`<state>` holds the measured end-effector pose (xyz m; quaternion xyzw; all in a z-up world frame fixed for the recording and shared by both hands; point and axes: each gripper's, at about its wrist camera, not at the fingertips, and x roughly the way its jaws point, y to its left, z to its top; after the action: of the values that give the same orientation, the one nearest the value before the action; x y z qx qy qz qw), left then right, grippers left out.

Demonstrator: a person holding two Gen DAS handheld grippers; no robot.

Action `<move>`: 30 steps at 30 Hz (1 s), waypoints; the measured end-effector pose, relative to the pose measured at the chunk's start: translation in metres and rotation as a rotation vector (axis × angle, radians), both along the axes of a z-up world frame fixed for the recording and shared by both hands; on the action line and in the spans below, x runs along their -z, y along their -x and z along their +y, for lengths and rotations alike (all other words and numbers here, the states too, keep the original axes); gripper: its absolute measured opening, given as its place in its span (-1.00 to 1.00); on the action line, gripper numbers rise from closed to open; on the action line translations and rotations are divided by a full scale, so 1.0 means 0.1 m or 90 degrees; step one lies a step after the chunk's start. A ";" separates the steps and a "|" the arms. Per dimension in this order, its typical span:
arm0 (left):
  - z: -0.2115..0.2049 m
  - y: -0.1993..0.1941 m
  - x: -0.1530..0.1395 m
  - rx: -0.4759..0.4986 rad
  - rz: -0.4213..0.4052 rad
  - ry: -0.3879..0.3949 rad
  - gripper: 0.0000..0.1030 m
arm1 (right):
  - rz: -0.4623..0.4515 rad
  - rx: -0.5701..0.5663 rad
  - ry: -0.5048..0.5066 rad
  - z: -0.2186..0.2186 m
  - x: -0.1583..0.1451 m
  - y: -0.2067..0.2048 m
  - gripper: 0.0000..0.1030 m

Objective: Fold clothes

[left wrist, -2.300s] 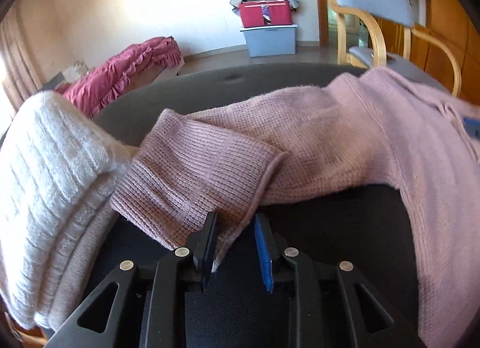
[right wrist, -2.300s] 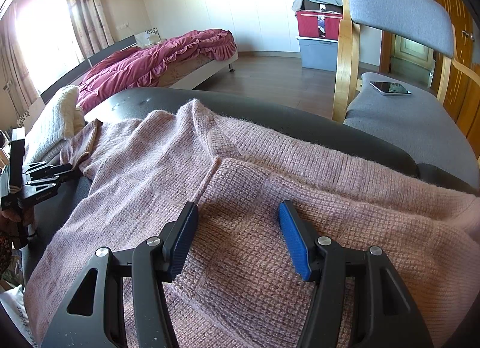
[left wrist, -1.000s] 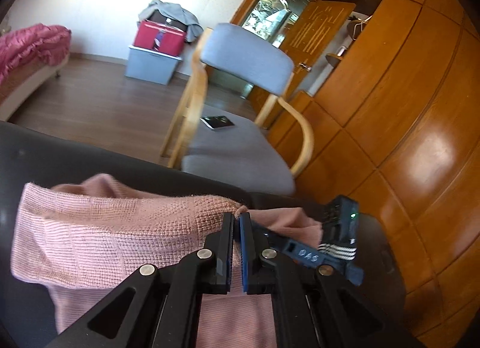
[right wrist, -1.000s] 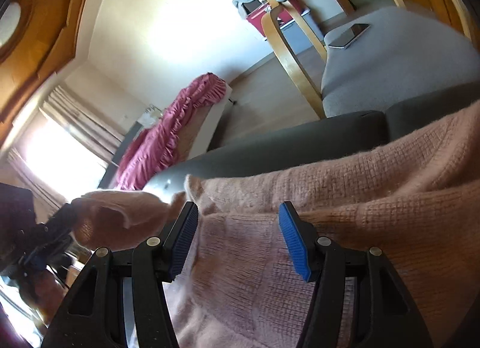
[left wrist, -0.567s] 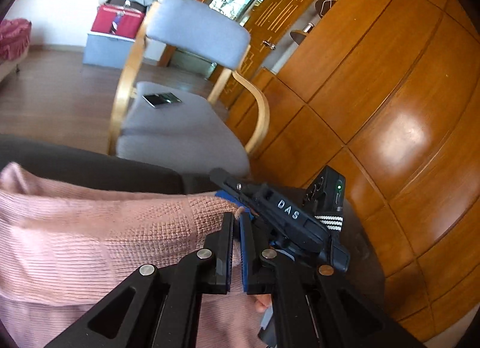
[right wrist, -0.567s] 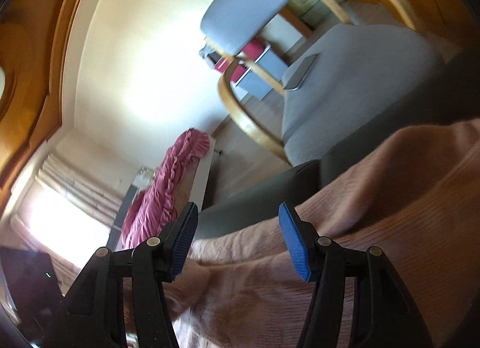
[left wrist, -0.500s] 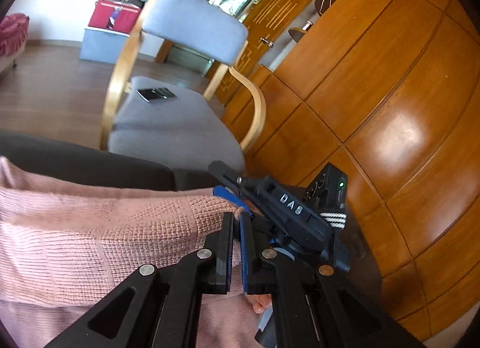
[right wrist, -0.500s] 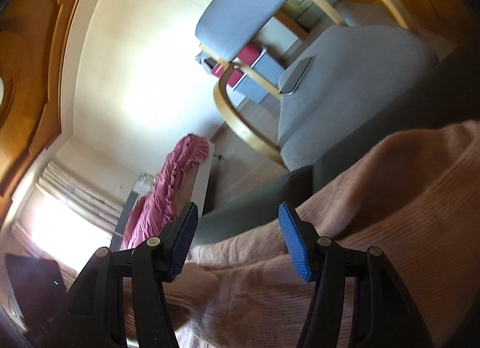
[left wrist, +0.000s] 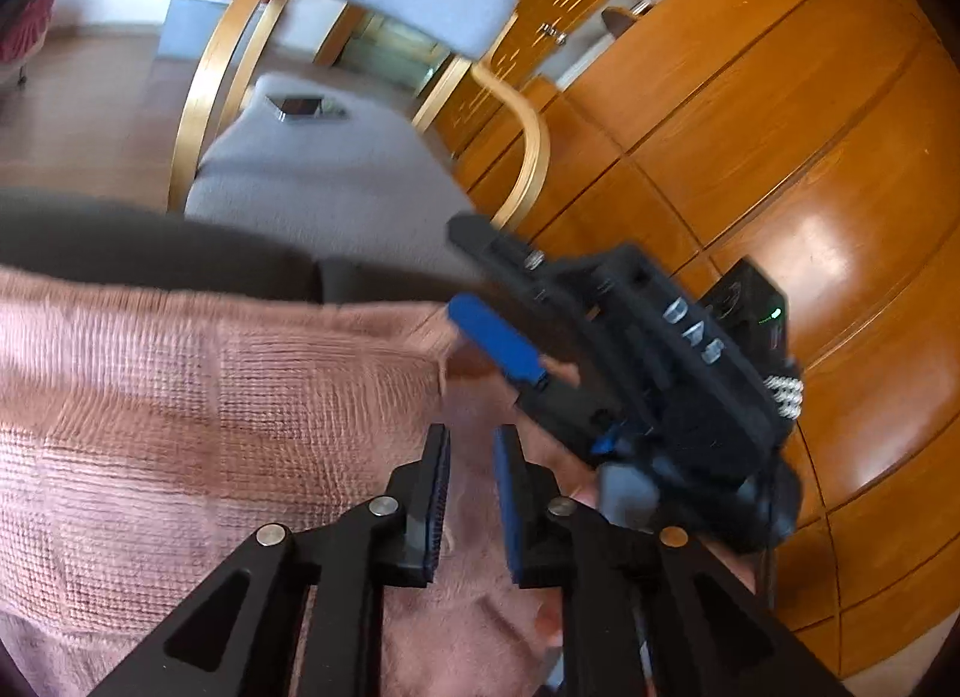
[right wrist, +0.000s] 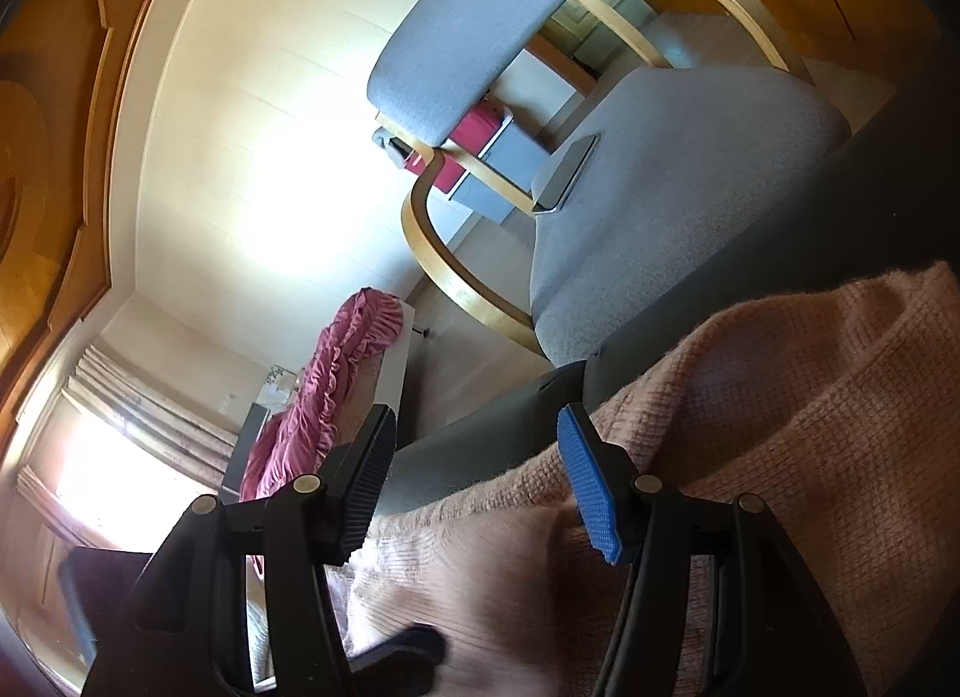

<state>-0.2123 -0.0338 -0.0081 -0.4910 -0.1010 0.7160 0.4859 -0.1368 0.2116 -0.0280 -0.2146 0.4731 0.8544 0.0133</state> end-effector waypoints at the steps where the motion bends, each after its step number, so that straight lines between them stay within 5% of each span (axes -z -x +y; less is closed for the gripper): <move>1: -0.07 0.00 -0.01 0.000 0.005 -0.005 -0.67 | -0.001 0.001 -0.005 0.00 -0.01 0.00 0.16; 6: -0.68 -0.01 -0.17 -0.027 0.108 -0.041 -0.64 | 0.003 0.013 -0.041 -0.02 -0.15 -0.08 0.16; 11: -1.38 0.29 -0.04 -0.169 0.162 -0.013 -0.64 | -0.003 -0.027 -0.111 -0.21 -0.35 -0.04 0.24; 17: -2.07 0.87 0.41 -0.334 0.100 0.071 -0.64 | -0.004 -0.132 -0.168 -0.66 -0.37 0.17 0.27; 23: -2.63 1.01 0.58 -0.454 0.062 0.020 -0.69 | -0.034 -0.233 -0.256 -1.20 -0.28 0.35 0.27; 28: -2.75 1.09 0.64 -0.459 0.037 -0.017 -0.69 | -0.104 -0.276 -0.323 -1.48 0.00 0.52 0.24; 30: -2.79 1.10 0.64 -0.462 0.032 -0.028 -0.70 | -0.121 -0.266 -0.378 -1.54 0.07 0.54 0.01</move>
<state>-0.3225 -0.3133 -0.0725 -0.3948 -0.2720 0.8514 0.2126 -0.1911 0.0576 -0.0353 -0.3717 0.1474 0.9149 -0.0558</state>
